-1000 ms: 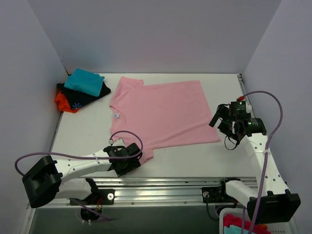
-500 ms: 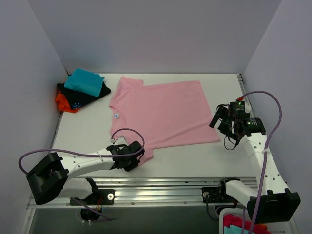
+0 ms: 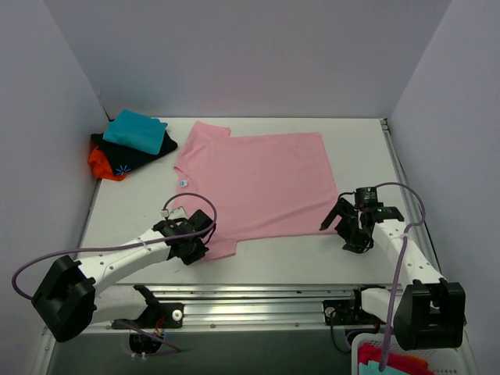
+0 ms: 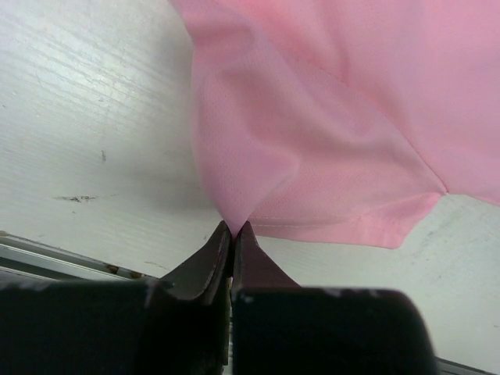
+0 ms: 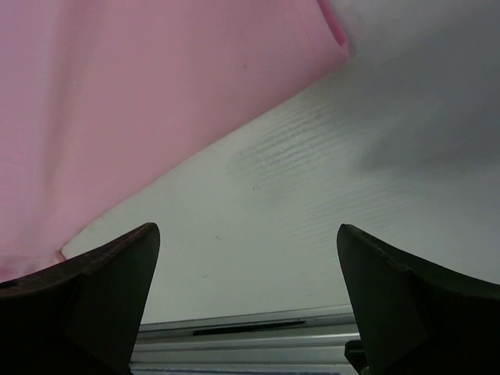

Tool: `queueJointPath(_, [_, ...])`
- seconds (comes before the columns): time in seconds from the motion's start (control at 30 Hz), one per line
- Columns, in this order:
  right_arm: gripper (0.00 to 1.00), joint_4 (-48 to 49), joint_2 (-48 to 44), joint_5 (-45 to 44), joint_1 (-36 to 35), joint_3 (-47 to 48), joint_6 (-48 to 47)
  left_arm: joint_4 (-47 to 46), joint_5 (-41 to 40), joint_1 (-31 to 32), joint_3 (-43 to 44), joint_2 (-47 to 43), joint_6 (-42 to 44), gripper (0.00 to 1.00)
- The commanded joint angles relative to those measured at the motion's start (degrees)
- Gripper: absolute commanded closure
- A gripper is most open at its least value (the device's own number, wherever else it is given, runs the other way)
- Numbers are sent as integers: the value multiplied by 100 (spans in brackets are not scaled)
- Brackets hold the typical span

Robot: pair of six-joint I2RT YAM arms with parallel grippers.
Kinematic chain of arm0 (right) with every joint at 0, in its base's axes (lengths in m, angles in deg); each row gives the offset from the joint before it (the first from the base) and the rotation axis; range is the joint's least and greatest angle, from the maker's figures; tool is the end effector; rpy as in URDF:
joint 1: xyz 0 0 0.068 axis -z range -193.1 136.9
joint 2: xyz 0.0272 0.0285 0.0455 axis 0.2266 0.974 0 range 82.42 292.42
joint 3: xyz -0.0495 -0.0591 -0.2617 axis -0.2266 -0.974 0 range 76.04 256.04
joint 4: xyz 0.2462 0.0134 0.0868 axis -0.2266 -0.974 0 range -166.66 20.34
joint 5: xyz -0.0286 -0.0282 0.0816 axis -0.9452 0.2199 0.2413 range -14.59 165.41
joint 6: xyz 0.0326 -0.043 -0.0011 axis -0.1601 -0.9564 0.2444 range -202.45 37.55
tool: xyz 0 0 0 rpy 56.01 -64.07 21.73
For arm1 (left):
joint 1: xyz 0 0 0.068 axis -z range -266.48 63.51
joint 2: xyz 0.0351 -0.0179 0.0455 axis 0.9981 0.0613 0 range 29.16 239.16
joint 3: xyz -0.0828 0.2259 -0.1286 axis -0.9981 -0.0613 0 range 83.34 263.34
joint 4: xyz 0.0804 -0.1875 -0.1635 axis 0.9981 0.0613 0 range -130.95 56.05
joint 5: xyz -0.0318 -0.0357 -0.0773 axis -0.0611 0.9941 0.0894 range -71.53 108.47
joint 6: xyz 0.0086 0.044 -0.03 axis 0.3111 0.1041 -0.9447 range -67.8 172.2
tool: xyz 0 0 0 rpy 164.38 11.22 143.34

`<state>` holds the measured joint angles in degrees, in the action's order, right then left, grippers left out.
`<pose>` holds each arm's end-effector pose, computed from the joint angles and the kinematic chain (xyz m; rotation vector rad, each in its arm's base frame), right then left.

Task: Fold and stack the t-shirts
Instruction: Fold the tshirt

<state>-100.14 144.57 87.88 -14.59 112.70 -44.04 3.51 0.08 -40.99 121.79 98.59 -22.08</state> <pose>0.2042 0.0130 0.2054 0.7421 2.4980 0.5393 0.1449 -0.1314 0.1817 -0.7353 2.6373 -0.0801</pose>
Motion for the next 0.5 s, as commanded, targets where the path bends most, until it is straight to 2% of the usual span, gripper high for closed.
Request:
queueJointPath(0.0, [8, 648, 244, 10, 88, 16, 281, 387, -77, -120, 390, -149, 502, 98])
queueJointPath(0.23, [10, 947, 675, -622, 123, 139, 369, 545, 90, -489, 470, -263, 1046, 98])
queueJointPath(0.47, [20, 1158, 948, -1097, 431, 7, 492, 563, 353, -998, 522, -386, 1469, 98])
